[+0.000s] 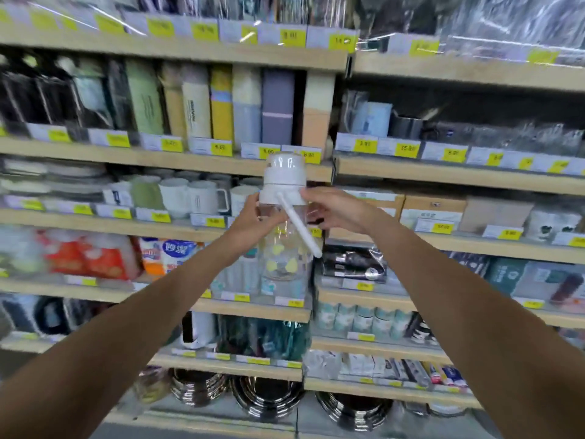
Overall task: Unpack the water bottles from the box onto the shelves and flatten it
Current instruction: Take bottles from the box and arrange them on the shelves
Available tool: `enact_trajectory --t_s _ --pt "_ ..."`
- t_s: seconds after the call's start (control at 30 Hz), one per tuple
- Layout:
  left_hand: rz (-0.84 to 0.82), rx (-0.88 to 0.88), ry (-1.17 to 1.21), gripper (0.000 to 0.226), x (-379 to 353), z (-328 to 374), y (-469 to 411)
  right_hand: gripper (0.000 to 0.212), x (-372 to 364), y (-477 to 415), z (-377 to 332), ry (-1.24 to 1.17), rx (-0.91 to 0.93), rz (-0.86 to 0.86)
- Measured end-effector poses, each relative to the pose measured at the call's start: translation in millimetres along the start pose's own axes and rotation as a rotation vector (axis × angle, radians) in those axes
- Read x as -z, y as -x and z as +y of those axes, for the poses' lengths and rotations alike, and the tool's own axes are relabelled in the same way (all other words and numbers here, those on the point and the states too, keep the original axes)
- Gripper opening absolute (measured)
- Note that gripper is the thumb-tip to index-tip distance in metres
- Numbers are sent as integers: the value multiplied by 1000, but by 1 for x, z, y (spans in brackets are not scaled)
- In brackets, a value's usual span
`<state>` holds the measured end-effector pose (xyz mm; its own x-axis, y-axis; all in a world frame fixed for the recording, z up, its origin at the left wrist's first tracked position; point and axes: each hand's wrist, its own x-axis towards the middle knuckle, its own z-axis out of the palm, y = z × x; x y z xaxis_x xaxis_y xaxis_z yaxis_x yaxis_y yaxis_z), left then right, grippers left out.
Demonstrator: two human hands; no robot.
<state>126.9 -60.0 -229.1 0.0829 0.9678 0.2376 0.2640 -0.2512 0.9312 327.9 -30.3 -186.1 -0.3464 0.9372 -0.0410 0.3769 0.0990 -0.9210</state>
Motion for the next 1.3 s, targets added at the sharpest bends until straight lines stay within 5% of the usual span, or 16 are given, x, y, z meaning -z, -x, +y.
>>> enact_trajectory --t_s 0.1,0.23,0.57,0.73,1.07,1.2,1.3 --pt "56 19 77 44 30 17 -11 34 -14 -18 -39 34 106 17" --pt "103 2 166 44 66 49 -30 27 -24 -39 -80 -59 192 -162" --pt "59 -168 186 28 146 131 -103 56 -19 -114 -192 -127 427 -190" --pt "53 -261 264 34 179 153 -133 37 -16 -148 -239 -116 564 -189" --pt "118 -310 431 62 235 175 -188 52 -34 -196 -306 -121 667 199" --pt "-73 -413 366 62 266 195 -207 78 -42 -206 -328 -29 661 358" --pt "-171 -317 322 64 284 206 -223 63 -43 -212 -342 -8 651 464"
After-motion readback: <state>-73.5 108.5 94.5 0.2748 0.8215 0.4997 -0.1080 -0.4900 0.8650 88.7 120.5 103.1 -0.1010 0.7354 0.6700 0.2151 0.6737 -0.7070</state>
